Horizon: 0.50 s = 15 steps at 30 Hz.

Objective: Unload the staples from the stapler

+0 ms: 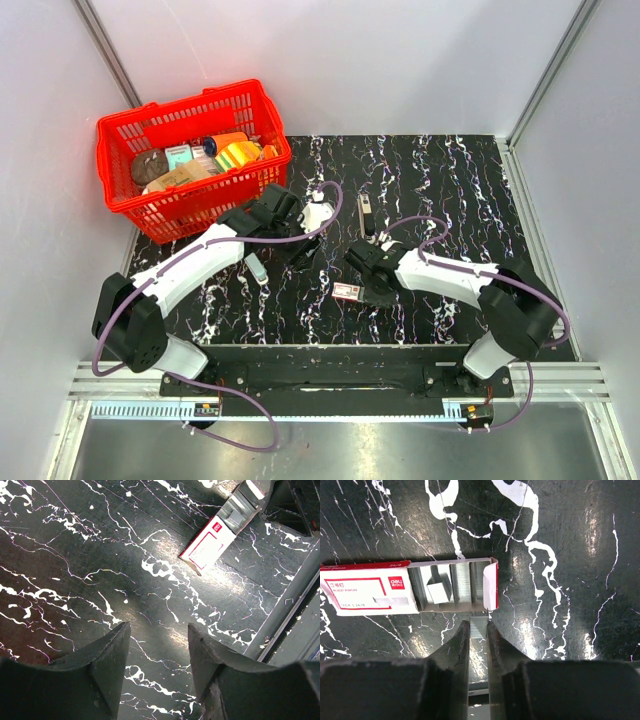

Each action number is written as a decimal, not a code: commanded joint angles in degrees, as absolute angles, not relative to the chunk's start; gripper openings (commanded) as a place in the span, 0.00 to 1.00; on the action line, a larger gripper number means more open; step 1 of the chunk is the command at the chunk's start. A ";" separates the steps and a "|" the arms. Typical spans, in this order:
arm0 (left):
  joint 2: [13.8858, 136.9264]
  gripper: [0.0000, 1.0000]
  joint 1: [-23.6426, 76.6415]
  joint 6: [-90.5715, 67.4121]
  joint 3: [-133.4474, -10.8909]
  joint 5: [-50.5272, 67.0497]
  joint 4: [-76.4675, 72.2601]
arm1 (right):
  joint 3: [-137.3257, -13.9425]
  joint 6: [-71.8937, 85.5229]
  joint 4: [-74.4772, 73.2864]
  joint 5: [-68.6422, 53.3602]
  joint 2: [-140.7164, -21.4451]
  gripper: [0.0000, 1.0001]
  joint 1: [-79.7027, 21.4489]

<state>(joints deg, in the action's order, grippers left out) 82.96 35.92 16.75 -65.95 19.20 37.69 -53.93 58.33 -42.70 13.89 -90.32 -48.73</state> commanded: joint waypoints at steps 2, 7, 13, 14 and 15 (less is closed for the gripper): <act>80.42 0.54 36.21 17.67 -66.89 18.54 36.74 | -55.37 58.27 -42.01 15.03 -91.58 0.13 -48.16; 80.24 0.54 36.21 17.75 -66.97 18.81 36.83 | -55.90 57.83 -41.84 15.03 -91.85 0.13 -47.90; 80.51 0.54 36.12 17.93 -66.80 19.16 37.44 | -56.34 57.39 -41.84 15.38 -90.97 0.14 -47.81; 80.51 0.54 36.21 17.93 -66.80 19.16 37.44 | -56.34 57.39 -41.84 15.38 -90.71 0.14 -47.81; 80.51 0.54 36.12 17.93 -66.80 19.16 37.44 | -56.42 57.39 -41.92 15.38 -90.53 0.14 -47.81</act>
